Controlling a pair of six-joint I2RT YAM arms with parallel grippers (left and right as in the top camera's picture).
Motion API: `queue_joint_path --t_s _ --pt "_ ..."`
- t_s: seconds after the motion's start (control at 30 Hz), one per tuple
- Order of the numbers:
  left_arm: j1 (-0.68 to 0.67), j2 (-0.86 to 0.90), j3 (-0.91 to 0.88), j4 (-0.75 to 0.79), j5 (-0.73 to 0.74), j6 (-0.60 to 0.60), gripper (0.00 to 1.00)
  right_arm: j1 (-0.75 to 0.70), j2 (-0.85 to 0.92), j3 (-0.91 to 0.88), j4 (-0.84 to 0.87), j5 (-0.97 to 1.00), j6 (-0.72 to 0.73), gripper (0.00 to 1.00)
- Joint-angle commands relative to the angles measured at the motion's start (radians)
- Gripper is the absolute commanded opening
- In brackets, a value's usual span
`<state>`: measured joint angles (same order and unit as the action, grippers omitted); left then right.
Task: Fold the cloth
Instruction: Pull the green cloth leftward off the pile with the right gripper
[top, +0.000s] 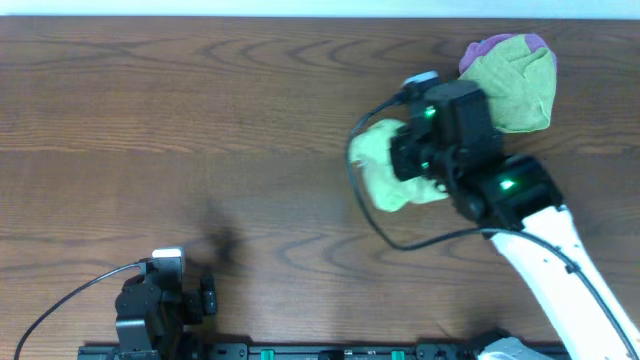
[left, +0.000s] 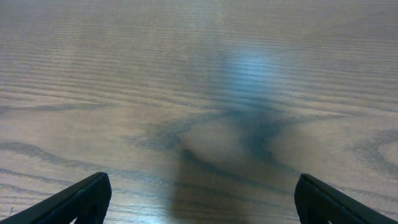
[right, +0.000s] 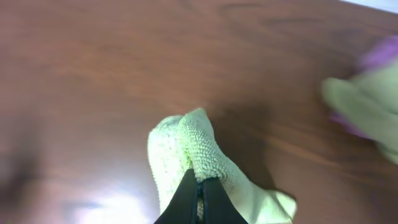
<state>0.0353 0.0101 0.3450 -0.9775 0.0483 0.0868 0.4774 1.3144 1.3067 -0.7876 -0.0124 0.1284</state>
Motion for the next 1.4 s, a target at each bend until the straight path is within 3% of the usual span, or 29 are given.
queue_joint_path --t_s 0.0,0.2,0.47,0.6,0.77,0.8,0.87,0.97,1.17,1.37 --pt "-0.005 -0.006 -0.024 -0.034 -0.011 0.022 0.95 0.097 0.002 0.009 0.042 -0.114 0.078 0.01" --pt "-0.005 -0.006 -0.024 -0.034 -0.011 0.022 0.95 0.248 0.042 0.010 0.260 -0.303 0.177 0.02" --pt "-0.005 -0.006 -0.024 -0.034 -0.011 0.022 0.95 0.276 0.109 0.016 0.394 -0.400 0.195 0.02" --pt "-0.005 -0.006 -0.024 -0.034 -0.011 0.022 0.95 0.219 0.140 0.015 0.315 -0.294 0.160 0.02" --pt "-0.005 -0.006 -0.024 -0.034 -0.011 0.022 0.95 0.031 0.154 0.015 0.166 0.084 0.125 0.04" --pt "-0.005 -0.006 -0.024 -0.034 -0.011 0.022 0.96 -0.022 0.154 0.015 0.153 0.165 0.125 0.18" --pt "-0.005 -0.006 -0.024 -0.034 -0.011 0.022 0.95 -0.131 0.154 0.015 0.139 0.259 0.126 0.63" --pt "-0.005 -0.006 -0.024 -0.034 -0.011 0.022 0.95 -0.261 0.150 0.015 0.135 0.188 0.126 0.91" --pt "-0.005 -0.006 -0.024 -0.034 -0.011 0.022 0.95 -0.324 0.139 0.015 0.092 -0.042 0.142 0.97" --pt "-0.005 -0.006 -0.024 -0.034 -0.011 0.022 0.95 -0.293 0.205 0.011 0.017 -0.119 0.147 0.95"
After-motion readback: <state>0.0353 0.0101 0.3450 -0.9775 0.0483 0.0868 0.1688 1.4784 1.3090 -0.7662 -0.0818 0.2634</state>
